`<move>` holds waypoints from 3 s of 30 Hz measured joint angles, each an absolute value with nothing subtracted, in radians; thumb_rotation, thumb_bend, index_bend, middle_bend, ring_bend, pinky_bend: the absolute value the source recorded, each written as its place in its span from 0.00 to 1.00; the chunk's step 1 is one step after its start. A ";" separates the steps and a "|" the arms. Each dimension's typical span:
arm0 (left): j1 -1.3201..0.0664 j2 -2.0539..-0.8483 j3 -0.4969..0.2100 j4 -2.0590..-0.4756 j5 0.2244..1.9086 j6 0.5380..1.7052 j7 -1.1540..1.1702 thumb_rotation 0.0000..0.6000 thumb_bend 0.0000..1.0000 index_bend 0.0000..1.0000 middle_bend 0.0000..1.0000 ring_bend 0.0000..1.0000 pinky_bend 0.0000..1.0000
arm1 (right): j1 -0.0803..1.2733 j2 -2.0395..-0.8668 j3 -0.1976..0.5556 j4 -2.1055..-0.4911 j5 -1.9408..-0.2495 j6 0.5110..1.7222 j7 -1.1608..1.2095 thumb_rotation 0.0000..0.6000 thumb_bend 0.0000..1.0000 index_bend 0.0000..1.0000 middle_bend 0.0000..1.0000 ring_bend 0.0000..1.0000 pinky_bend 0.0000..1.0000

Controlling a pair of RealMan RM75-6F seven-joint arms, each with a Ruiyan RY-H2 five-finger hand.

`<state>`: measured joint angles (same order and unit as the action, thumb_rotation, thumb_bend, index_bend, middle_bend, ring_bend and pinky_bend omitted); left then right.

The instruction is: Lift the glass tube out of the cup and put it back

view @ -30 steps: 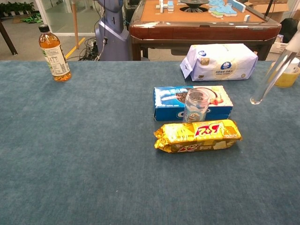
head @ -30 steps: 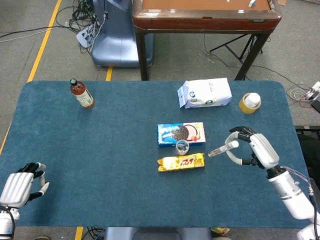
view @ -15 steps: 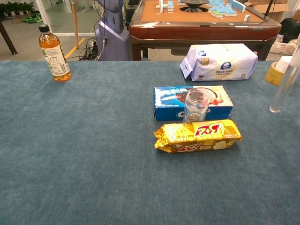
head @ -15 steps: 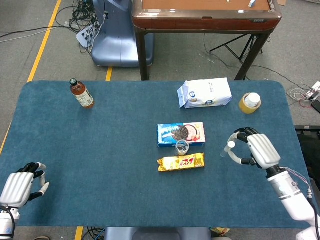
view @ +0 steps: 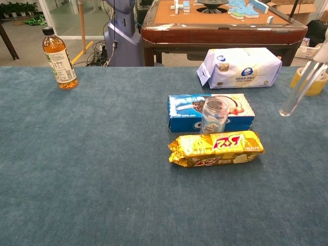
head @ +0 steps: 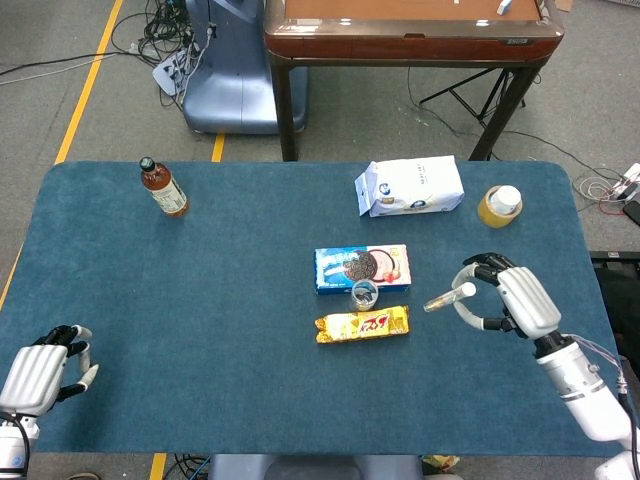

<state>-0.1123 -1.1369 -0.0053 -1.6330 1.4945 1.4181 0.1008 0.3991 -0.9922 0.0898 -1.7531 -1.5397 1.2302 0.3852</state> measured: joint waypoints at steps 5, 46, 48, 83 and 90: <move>-0.113 -1.137 -0.006 -1.634 1.493 1.417 0.101 1.00 0.33 0.37 0.35 0.25 0.41 | 0.412 -0.960 0.089 -1.803 -1.440 1.149 0.211 1.00 0.56 0.60 0.50 0.27 0.21; -0.108 -1.134 -0.004 -1.635 1.499 1.427 0.093 1.00 0.33 0.37 0.35 0.25 0.41 | 0.390 -1.022 0.132 -1.815 -1.455 1.188 0.323 1.00 0.57 0.62 0.51 0.28 0.21; -0.108 -1.133 -0.004 -1.636 1.499 1.427 0.093 1.00 0.33 0.37 0.35 0.25 0.41 | 0.386 -1.028 0.129 -1.789 -1.505 1.214 0.368 1.00 0.57 0.62 0.51 0.28 0.21; -0.108 -1.133 -0.005 -1.636 1.495 1.426 0.094 1.00 0.33 0.37 0.35 0.25 0.41 | 0.379 -1.075 0.116 -1.726 -1.544 1.232 0.561 1.00 0.57 0.62 0.52 0.29 0.22; -0.109 -1.134 -0.006 -1.635 1.492 1.422 0.097 1.00 0.33 0.37 0.35 0.25 0.41 | 0.415 -0.952 0.106 -1.869 -1.320 1.037 0.313 1.00 0.58 0.62 0.52 0.29 0.22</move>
